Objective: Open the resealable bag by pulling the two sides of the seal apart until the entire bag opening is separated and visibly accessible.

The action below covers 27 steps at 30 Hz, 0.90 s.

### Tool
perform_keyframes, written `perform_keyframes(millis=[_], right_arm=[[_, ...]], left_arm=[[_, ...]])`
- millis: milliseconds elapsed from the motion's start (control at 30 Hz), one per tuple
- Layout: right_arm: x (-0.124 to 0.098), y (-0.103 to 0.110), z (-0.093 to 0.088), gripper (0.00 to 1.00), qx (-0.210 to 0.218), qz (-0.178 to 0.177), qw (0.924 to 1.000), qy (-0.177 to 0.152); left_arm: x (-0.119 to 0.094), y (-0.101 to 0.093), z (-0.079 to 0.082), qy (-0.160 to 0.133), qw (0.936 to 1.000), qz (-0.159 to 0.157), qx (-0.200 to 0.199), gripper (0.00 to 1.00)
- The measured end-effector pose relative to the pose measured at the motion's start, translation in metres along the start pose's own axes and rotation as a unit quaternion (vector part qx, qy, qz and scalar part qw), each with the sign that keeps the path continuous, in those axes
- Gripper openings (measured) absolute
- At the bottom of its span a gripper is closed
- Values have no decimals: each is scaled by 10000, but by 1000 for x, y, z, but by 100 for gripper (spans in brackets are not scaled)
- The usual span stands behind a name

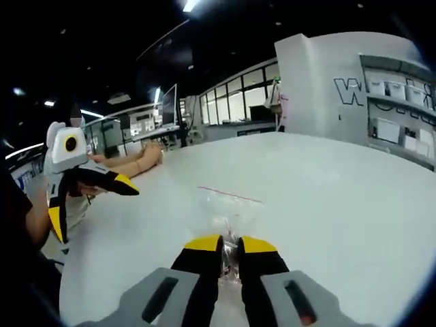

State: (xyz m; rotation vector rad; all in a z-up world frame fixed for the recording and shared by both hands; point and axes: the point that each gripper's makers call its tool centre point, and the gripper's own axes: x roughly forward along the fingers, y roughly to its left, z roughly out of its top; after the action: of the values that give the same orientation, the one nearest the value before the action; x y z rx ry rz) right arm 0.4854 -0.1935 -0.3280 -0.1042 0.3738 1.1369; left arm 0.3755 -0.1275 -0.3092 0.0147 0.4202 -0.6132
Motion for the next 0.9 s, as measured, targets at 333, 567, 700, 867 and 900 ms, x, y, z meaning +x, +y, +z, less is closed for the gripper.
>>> perform_keyframes(millis=[333,567,700,867,900], right_arm=[[-1,-1,-1,4,19,-5,10000,-17],[-2,-1,-1,4,27,-15,10000,-36],[-2,-1,-1,3,31,-14,10000,-43],[-2,-2,0,3,45,-22,10000,-58],[-2,-1,0,3,46,-19,10000,-56]], left_arm=[[14,3,3,-31,10000,-61,-53,88],[30,7,-1,25,9998,-118,-131,87],[38,9,0,41,9998,-155,-136,86],[46,11,2,56,9997,-189,-163,86],[48,13,3,51,9997,-195,-160,86]])
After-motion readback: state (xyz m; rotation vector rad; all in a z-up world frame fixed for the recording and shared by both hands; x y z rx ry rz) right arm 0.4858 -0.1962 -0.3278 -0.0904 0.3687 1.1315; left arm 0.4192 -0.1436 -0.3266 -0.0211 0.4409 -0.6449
